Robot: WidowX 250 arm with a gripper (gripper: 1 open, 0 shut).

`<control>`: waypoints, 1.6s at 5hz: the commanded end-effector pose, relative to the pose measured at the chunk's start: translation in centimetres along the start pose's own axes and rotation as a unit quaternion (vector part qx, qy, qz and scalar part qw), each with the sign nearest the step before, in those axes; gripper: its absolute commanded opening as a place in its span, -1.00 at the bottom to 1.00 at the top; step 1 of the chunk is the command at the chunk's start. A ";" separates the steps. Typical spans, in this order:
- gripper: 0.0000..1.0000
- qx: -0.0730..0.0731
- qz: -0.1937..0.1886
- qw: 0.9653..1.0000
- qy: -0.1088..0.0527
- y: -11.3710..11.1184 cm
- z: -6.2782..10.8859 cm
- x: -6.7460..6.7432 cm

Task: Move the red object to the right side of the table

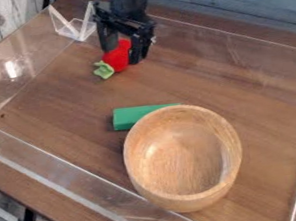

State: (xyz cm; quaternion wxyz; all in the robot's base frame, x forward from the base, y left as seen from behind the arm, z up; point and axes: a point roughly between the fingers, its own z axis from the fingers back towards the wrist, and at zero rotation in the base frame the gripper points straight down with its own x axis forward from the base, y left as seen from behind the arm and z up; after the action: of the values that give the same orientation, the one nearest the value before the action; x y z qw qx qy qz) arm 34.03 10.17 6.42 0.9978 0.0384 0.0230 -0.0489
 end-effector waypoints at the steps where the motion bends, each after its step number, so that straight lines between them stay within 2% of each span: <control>1: 1.00 0.017 0.040 0.999 -0.027 2.2 1.8 0.7; 3: 1.00 0.015 0.108 0.994 -0.020 4.1 1.7 0.3; 5: 1.00 0.012 0.104 0.994 -0.025 4.5 1.2 0.7; 7: 1.00 0.009 0.074 0.997 -0.031 3.5 1.6 0.9; 8: 1.00 0.008 0.113 0.993 -0.029 2.6 2.1 1.3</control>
State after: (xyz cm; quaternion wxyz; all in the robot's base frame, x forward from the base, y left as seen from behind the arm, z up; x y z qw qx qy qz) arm 34.89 12.33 5.89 0.9971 0.0365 0.0272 0.0604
